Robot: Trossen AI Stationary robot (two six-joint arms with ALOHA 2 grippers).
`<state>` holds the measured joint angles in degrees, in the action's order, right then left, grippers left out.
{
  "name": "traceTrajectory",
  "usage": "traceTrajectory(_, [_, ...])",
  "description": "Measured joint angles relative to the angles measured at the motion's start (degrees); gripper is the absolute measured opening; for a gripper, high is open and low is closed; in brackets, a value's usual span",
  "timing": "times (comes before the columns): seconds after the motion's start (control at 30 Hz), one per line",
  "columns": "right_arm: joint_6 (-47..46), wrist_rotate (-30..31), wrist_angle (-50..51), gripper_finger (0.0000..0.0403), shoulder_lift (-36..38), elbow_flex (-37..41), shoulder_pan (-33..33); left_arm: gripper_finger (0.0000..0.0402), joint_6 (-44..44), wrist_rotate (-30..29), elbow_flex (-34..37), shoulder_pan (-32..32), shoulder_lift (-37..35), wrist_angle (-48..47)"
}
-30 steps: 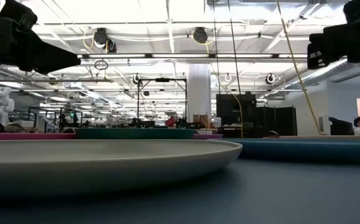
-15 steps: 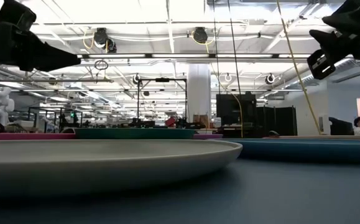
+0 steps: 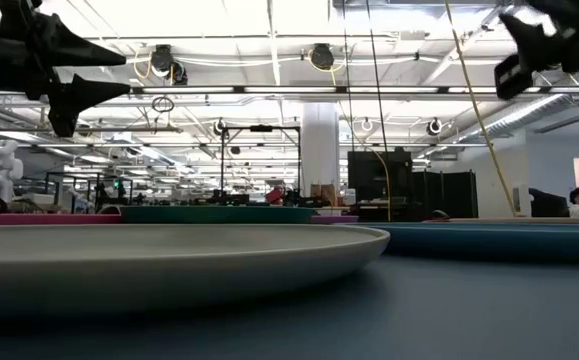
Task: Stack plastic plates
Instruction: Stack the gray plate on top of the blue plate
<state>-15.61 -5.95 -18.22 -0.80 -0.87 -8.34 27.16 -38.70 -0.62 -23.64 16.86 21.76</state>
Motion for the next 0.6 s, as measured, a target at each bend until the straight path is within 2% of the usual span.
traceTrajectory(0.1, [2.4, 2.9, -2.3, 0.0102, 0.1, -1.8, 0.0, 0.0202, 0.4, -0.2, 0.0, 0.0, 0.0, 0.0])
traceTrajectory(0.33, [4.3, 3.3, -0.6, 0.0102, -2.9, -7.4, 0.0, 0.0202, -5.0, -0.4, 0.0, 1.3, 0.0, 4.5])
traceTrajectory(0.47, [4.4, 7.9, -0.1, 0.0102, -6.6, -10.2, 0.0, 0.0202, -10.9, -0.5, 0.0, 3.4, 0.0, 6.3])
traceTrajectory(0.6, [6.1, 10.6, 0.9, 0.0102, -10.0, -13.4, 0.1, 0.0202, -10.2, -1.5, 0.0, 6.2, 0.0, 6.4])
